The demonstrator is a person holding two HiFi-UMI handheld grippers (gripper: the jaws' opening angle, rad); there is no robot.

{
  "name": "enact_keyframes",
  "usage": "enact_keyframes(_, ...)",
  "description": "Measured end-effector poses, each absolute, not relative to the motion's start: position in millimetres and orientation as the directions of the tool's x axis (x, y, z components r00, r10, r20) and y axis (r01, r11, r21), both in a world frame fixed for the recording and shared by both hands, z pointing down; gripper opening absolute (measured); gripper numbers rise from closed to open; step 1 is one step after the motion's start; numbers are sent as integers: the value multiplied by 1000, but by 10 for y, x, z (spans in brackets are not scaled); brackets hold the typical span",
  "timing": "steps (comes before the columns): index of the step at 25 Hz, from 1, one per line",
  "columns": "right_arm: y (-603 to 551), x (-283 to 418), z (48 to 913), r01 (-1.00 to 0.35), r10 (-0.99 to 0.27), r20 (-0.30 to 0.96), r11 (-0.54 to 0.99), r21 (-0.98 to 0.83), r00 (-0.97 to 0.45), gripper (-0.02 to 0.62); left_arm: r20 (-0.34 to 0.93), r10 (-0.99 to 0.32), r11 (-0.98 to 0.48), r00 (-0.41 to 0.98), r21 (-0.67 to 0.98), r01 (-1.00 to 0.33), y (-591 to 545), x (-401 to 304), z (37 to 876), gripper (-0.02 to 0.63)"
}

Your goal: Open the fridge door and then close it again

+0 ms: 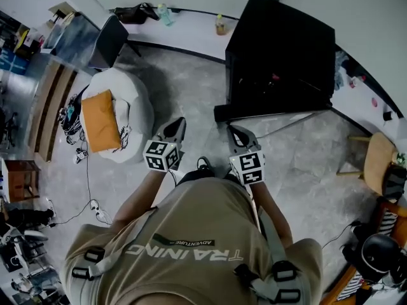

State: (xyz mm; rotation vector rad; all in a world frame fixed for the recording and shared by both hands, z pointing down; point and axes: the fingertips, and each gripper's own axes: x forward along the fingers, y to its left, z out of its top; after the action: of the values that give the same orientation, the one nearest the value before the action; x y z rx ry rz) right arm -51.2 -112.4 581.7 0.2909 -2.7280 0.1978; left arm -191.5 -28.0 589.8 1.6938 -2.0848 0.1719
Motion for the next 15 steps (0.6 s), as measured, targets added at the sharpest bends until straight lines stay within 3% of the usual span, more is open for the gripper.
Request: enact_keyframes(15, -1725, -934, 5844, -397, -357, 416, 918, -13, -837, -3, 408, -913, 102, -15, 191, -976, -695, -2533, 5901, 0)
